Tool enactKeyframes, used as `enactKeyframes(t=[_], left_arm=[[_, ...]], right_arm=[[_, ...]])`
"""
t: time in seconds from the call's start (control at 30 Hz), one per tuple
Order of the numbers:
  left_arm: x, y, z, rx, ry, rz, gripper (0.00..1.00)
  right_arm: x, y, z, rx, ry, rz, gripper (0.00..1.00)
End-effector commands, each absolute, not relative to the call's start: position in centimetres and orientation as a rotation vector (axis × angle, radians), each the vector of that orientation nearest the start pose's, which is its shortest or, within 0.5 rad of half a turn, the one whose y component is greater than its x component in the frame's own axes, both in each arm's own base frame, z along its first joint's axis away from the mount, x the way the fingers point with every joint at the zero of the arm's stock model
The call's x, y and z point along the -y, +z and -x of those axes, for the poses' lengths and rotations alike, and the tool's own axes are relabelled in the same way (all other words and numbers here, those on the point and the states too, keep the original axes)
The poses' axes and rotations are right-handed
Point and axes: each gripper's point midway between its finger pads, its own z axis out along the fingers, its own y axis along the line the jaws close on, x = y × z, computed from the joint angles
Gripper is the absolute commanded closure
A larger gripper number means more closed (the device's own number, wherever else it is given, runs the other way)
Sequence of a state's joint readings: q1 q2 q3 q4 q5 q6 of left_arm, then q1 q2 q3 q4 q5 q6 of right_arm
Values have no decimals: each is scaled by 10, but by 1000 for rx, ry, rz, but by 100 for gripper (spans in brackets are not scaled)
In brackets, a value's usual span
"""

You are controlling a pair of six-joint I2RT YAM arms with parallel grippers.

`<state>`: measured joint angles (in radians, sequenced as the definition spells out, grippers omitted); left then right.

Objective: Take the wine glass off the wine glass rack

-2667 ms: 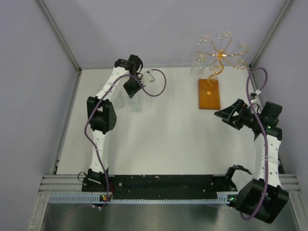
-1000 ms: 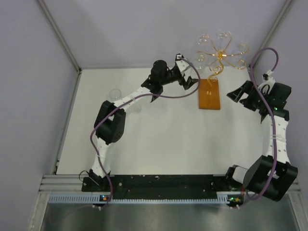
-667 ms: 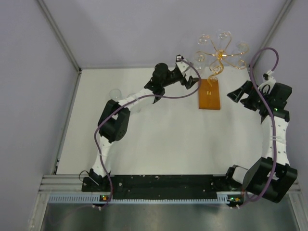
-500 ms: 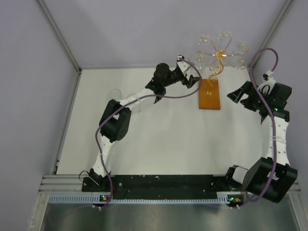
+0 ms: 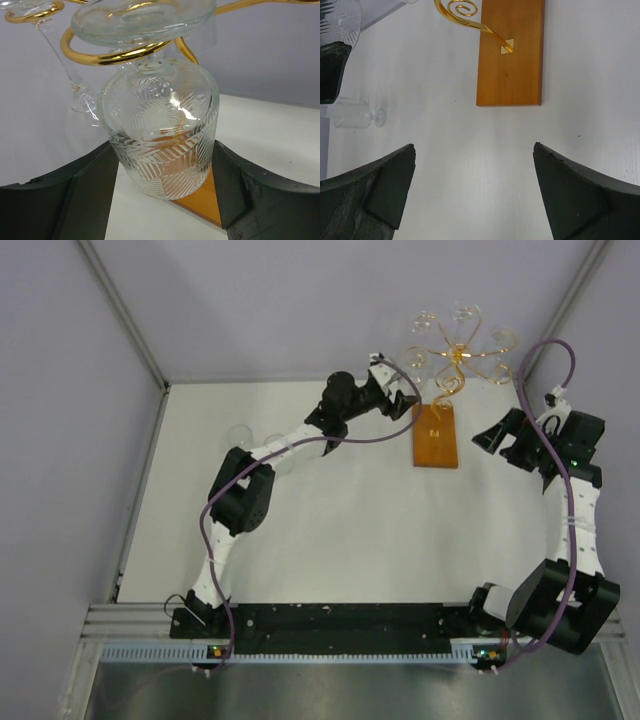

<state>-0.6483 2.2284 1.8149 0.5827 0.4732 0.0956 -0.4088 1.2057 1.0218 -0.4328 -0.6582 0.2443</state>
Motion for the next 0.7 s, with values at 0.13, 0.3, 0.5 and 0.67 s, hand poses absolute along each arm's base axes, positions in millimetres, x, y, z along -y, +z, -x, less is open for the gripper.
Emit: enactKeyframes(t=[0.13,0.3,0.5,0.67], left_arm=[[440,355,-479,-1037,-732,-726,100],[427,364,-488,-1024,-657,-672,100],[426,367,-503,-1037,-619,-630,100],[436,359,-514,-1063,-602,-621,100]], right_arm=[[28,241,-347,-2037,573,-259,1],[26,243,-349,-2038,587,-250,1],[26,248,-351,-2041,595,-244,1],[28,249,-355,-2042,588,-241,1]])
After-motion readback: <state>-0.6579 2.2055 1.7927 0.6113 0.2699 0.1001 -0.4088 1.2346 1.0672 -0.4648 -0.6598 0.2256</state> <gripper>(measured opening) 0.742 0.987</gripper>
